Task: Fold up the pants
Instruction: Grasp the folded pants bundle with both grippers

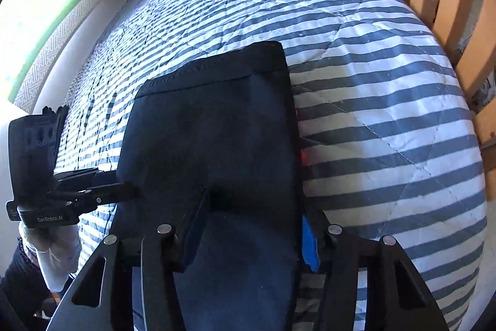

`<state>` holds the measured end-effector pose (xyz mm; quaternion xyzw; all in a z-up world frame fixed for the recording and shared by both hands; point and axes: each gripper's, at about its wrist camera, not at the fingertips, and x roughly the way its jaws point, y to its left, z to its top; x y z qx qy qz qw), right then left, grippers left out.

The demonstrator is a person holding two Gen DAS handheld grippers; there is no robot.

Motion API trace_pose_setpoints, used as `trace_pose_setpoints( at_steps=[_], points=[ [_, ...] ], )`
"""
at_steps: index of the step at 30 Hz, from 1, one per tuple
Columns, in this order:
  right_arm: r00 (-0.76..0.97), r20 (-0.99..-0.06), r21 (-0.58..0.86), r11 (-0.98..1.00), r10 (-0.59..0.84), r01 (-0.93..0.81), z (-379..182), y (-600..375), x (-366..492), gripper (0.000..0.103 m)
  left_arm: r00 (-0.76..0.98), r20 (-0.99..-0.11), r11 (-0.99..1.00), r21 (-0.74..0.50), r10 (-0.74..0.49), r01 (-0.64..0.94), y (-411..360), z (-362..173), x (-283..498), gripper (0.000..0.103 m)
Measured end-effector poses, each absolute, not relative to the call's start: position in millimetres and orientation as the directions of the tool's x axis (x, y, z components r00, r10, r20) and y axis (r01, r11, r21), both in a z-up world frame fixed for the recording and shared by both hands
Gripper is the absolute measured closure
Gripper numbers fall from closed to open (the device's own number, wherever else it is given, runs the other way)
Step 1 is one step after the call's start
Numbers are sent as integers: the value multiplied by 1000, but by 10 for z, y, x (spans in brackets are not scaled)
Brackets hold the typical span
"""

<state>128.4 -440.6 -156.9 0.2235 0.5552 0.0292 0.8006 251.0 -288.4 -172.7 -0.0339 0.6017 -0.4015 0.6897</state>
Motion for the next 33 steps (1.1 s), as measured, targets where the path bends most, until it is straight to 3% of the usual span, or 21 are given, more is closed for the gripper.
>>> trace_pose_setpoints(
  at_steps=[2,3,4,5,7,11,14,16,18,20,22,23,24,26,29,33],
  points=[
    [387,-876,389,897,289,210,-1571,-4394,1284,55,-37,-810,665,-506,-585,549,-2952,-1704,2463,49],
    [388,-877,385,898,284,213,-1570,-4386,1274,57,-21,-818,664,-481,-574,572,-2992,-1693,2426,54],
    [392,-876,384,897,279,218,-1570,-4373,1264,59,-15,-825,667,-468,-565,579,-3016,-1696,2408,72],
    [399,-875,384,895,275,227,-1565,-4360,1244,62,-27,-820,664,-482,-572,572,-3013,-1703,2399,81],
    [416,-866,401,882,278,246,-1540,-4366,1202,69,-36,-805,655,-507,-592,560,-2985,-1688,2400,89],
    [458,-842,430,868,286,248,-1409,-4320,1119,84,-38,-783,638,-533,-620,556,-2877,-1607,2376,91],
    [462,-853,375,901,242,220,-1338,-4209,1119,85,-47,-782,642,-543,-621,542,-2831,-1625,2395,91],
    [438,-870,350,908,224,231,-1368,-4203,1161,82,-55,-783,645,-548,-620,532,-2848,-1669,2419,90],
    [408,-888,336,905,213,259,-1419,-4251,1203,66,-53,-788,657,-546,-613,519,-2849,-1711,2435,82],
    [367,-909,308,912,198,272,-1516,-4293,1219,55,-63,-788,666,-557,-612,497,-2832,-1744,2443,64],
    [377,-898,338,903,225,266,-1551,-4328,1180,54,-69,-777,655,-572,-626,494,-2798,-1760,2424,65],
    [381,-891,358,896,245,262,-1563,-4331,1166,54,-58,-781,654,-558,-622,511,-2806,-1755,2397,70],
    [388,-882,381,889,267,254,-1580,-4324,1151,63,-44,-793,655,-532,-608,536,-2832,-1750,2364,75],
    [402,-880,376,889,254,261,-1578,-4310,1132,70,-39,-794,651,-525,-607,549,-2856,-1734,2324,90],
    [437,-862,394,882,256,260,-1435,-4289,1077,90,-30,-781,644,-536,-624,546,-2855,-1661,2299,92],
    [476,-854,356,903,209,241,-1190,-4091,1008,92,-13,-758,632,-553,-652,542,-2678,-1474,2242,93]
  ],
)
